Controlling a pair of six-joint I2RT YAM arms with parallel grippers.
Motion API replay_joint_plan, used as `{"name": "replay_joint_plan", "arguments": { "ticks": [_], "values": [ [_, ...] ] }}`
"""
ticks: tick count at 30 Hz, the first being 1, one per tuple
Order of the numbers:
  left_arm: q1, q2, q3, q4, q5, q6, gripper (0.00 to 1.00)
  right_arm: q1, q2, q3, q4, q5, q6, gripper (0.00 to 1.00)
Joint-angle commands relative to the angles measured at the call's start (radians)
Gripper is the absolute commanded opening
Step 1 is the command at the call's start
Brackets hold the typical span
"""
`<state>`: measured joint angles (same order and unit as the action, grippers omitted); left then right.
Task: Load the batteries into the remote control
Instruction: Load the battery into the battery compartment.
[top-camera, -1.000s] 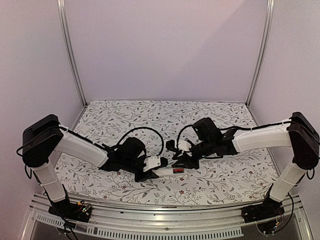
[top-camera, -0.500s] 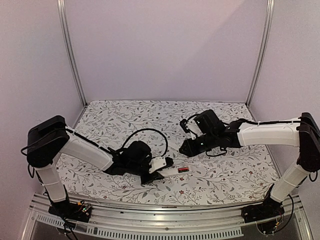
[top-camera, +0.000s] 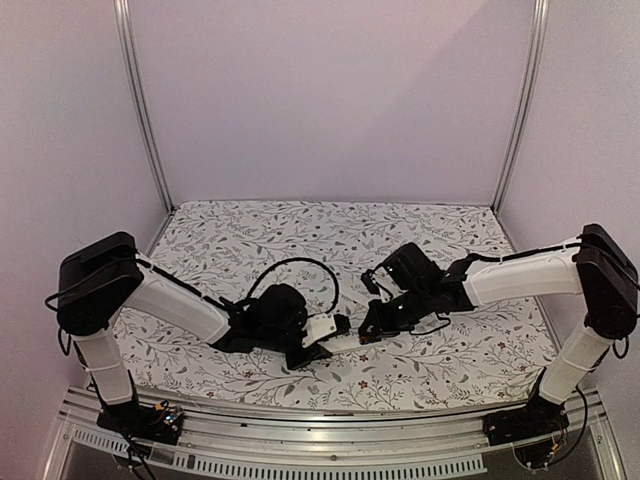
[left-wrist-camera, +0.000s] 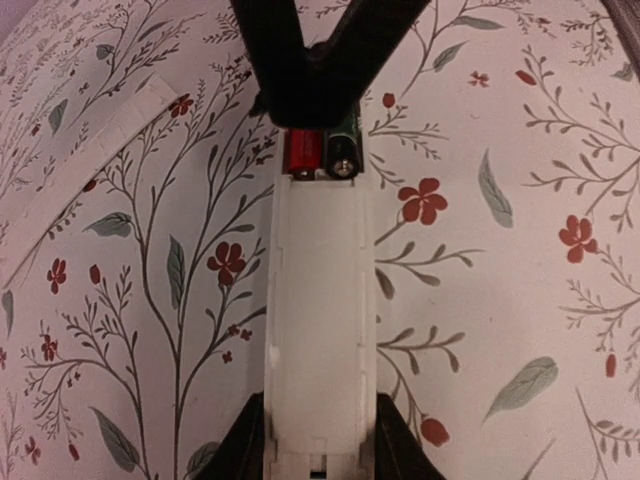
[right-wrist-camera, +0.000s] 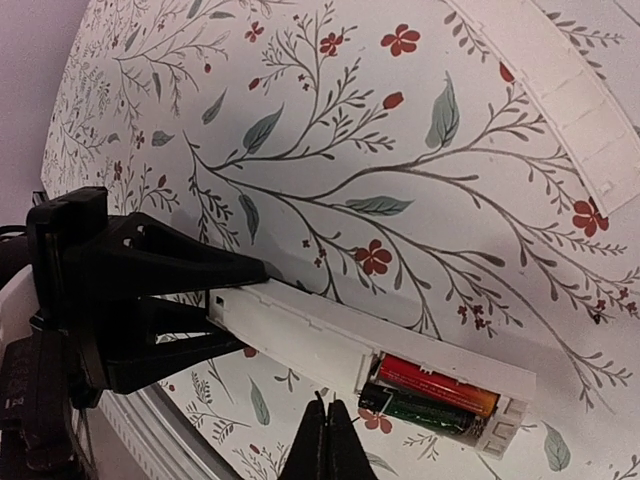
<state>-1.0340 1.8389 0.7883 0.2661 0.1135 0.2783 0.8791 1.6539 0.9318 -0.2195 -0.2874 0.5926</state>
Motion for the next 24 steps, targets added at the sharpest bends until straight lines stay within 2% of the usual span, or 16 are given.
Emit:
{"name": "replay_joint_plan", "arguments": {
  "ticks": [1,24],
  "values": [
    [-0.02,0.048,0.004,-0.051,-0.014,-0.003,0.0,0.012,0.056,0.043,-0.007,-0.028,0.0,0.0],
    [-0.02,0.063,0.01,-0.067,-0.012,0.009,0.0,-0.003,0.116,0.026,-0.064,0.035,-0.042,0.0]
  ]
}}
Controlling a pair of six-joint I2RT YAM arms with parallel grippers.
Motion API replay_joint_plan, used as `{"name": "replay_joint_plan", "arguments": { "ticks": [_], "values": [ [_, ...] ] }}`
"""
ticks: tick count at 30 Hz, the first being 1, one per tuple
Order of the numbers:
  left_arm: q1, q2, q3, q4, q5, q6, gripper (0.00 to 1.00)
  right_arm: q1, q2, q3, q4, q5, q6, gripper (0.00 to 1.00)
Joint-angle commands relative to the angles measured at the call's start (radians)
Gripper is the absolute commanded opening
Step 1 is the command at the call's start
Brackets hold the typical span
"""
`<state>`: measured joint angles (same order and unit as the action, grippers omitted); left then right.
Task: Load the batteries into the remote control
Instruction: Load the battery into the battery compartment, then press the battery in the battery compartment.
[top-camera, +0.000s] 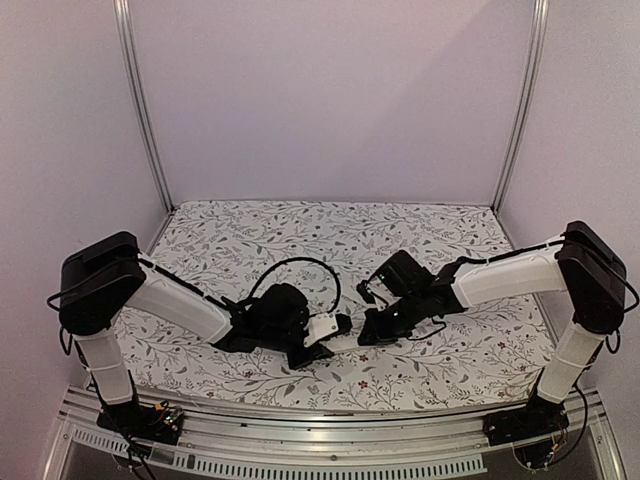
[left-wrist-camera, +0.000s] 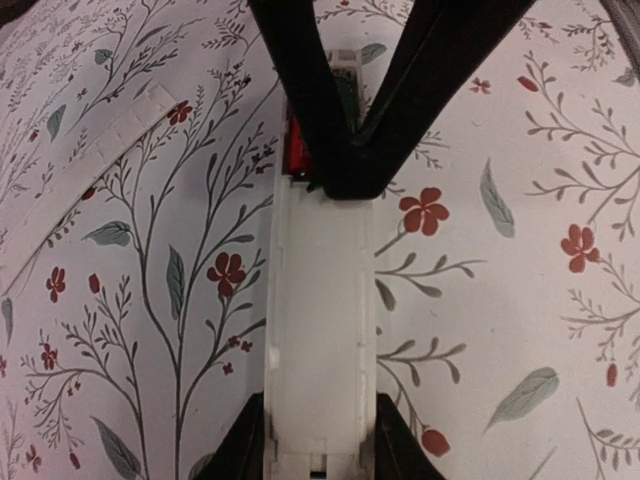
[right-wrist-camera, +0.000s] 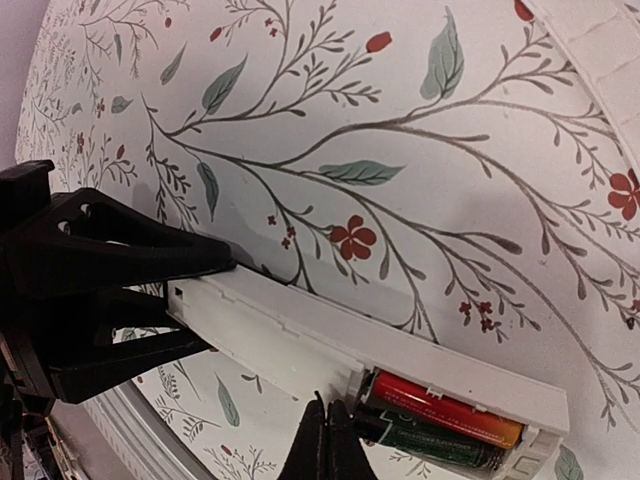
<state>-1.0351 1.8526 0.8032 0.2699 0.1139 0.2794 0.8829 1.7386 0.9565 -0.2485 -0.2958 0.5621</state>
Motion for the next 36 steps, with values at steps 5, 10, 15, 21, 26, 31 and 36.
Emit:
{"name": "replay_joint_plan", "arguments": {
  "ticks": [5,10,15,21,26,31,36],
  "values": [
    [-0.017,0.048,-0.008,-0.075,-0.012,0.015,0.0,-0.04,0.021,-0.025,-0.057,0.077,-0.014,0.0],
    [-0.018,0.051,-0.009,-0.083,-0.013,0.02,0.0,-0.064,0.008,-0.042,-0.065,0.072,-0.025,0.0],
    [-0.017,0.052,-0.007,-0.09,-0.014,0.023,0.0,-0.068,0.018,-0.037,-0.076,0.062,-0.039,0.0],
    [-0.017,0.056,0.007,-0.097,-0.013,0.034,0.0,-0.068,-0.003,0.057,-0.103,-0.012,-0.121,0.0],
    [-0.017,0.06,0.014,-0.101,-0.009,0.036,0.0,-0.082,-0.049,0.113,-0.128,-0.008,-0.14,0.0],
    [-0.018,0.06,0.017,-0.104,-0.014,0.039,0.0,-0.087,-0.033,0.078,-0.134,0.007,-0.127,0.0],
    [-0.018,0.063,0.018,-0.107,-0.014,0.044,0.0,-0.087,-0.015,0.015,-0.092,-0.008,-0.111,0.0]
  ]
}}
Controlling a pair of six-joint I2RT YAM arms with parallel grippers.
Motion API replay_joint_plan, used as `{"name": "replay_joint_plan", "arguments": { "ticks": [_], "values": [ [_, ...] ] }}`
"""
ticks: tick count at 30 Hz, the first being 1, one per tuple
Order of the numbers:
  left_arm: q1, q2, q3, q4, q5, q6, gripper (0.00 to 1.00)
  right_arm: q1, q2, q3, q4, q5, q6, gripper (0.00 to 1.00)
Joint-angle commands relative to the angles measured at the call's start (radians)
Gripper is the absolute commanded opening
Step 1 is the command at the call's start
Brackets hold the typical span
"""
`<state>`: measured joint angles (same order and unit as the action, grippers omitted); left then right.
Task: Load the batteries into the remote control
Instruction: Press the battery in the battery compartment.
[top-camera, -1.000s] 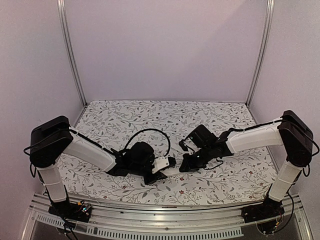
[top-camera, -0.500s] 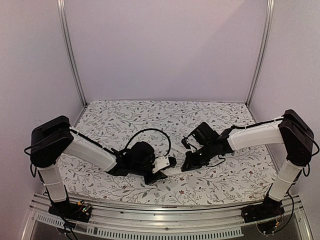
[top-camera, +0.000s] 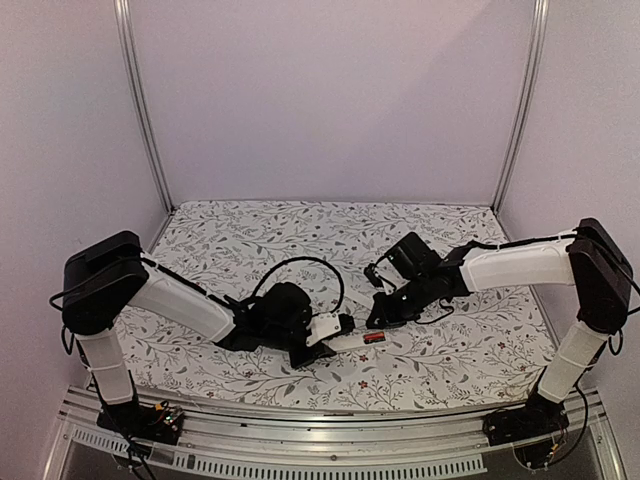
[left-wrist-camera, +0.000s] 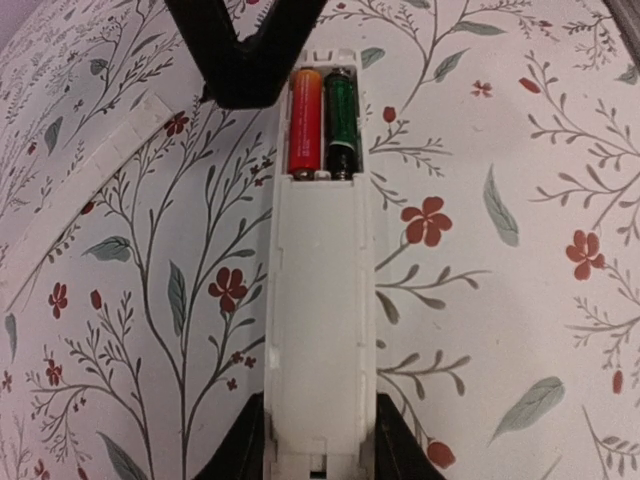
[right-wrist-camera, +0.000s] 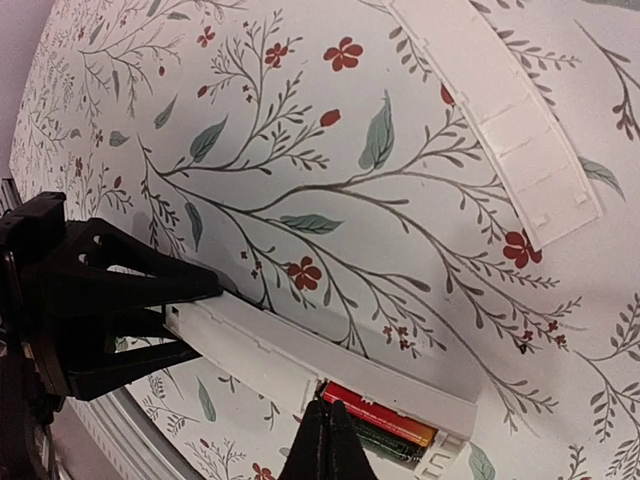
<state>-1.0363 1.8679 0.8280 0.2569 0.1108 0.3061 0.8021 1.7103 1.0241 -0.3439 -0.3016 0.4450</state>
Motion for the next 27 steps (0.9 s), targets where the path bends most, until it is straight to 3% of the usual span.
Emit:
{"name": "replay_joint_plan", "arguments": {
  "ticks": [1,11,17,21,24,27],
  "values": [
    [-0.017,0.048,-0.006,-0.094,-0.013,0.018,0.0,-0.006,0.016,-0.071,0.018,-0.008,0.01,0.0],
    [-0.015,0.05,0.005,-0.1,-0.021,0.029,0.0,-0.015,0.039,-0.085,0.021,-0.007,0.004,0.0],
    [-0.007,0.015,0.003,-0.091,-0.027,0.05,0.27,-0.028,-0.025,0.02,-0.034,0.017,-0.069,0.0],
    [0.004,-0.013,0.006,-0.102,-0.024,0.065,0.41,-0.047,-0.053,0.106,-0.084,0.114,-0.124,0.21],
    [0.015,-0.062,0.01,-0.13,0.001,0.076,0.5,-0.064,-0.036,0.163,-0.107,0.192,-0.178,0.31],
    [0.033,-0.132,0.003,-0.15,0.086,0.088,0.65,-0.078,0.026,0.234,-0.118,0.239,-0.222,0.38]
  ]
}}
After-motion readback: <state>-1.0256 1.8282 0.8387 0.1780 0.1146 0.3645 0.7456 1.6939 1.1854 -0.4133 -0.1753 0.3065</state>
